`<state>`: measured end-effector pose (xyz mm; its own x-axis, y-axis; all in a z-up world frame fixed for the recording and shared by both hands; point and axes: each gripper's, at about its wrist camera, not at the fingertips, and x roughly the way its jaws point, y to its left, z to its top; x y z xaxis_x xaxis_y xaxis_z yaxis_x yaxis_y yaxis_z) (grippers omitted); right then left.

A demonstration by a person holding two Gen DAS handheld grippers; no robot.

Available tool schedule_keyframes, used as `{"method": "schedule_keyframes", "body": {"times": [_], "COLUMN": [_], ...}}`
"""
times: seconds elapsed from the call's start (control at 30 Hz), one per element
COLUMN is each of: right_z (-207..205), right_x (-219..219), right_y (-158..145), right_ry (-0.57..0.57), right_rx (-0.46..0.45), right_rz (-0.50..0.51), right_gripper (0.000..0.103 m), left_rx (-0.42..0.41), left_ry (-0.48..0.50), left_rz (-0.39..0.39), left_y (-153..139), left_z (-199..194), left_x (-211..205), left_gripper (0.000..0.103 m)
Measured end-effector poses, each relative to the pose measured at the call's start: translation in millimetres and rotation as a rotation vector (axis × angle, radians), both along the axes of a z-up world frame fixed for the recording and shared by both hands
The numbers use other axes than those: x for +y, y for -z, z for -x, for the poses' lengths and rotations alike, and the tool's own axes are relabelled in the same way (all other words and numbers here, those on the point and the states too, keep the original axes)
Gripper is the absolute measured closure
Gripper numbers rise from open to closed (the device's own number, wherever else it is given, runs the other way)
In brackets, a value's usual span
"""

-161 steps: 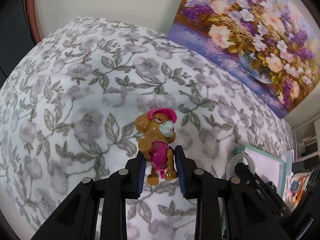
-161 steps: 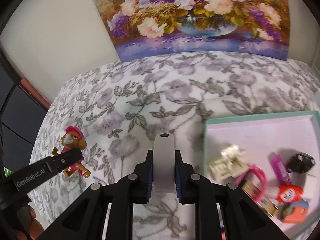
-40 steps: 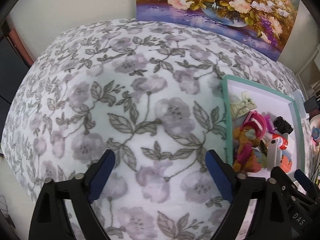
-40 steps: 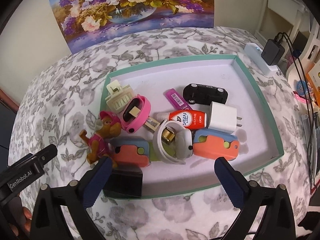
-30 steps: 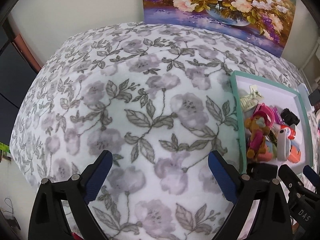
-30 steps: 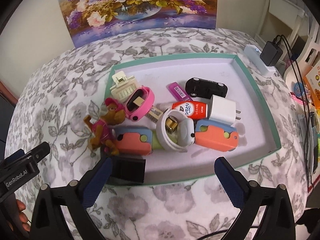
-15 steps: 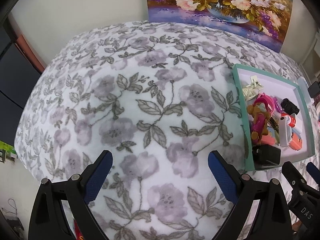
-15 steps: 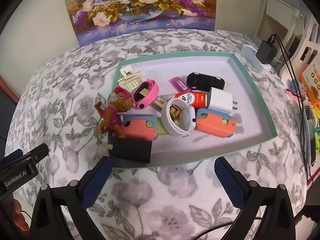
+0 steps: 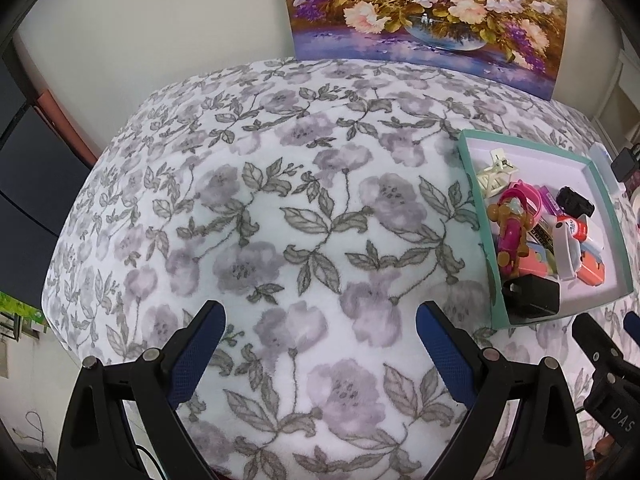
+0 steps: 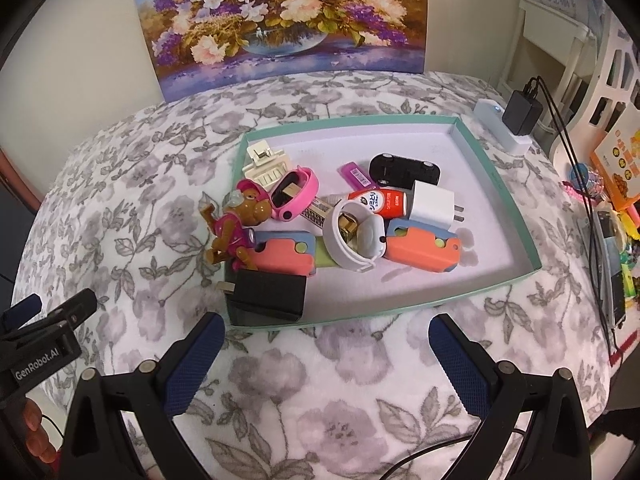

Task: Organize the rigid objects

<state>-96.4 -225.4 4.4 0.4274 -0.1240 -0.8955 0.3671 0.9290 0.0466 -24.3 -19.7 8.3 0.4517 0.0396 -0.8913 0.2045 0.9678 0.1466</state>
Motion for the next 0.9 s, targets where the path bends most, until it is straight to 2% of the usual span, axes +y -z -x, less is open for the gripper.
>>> {"method": "schedule_keyframes", "body": {"times": [0.27,0.9], "right_z": [-1.2,-2.2], "right_x": [0.1,-3.2], "right_y": [-2.0,-0.5], "right_ry": [-0.004,-0.003], "right_rx": [-0.007,0.001], "right_rz": [0.008,0.009], "right_gripper": [0.000,0.000], "left_rx": [0.001,0.052], "left_ry": [0.009,-0.020], "left_rz": [-0.046,-0.062], "left_y": [1.1,9.3], "left_z": [3.1,-2.3], "left_x": [-1.5,4.5], "left_gripper": [0.007,0.007]}}
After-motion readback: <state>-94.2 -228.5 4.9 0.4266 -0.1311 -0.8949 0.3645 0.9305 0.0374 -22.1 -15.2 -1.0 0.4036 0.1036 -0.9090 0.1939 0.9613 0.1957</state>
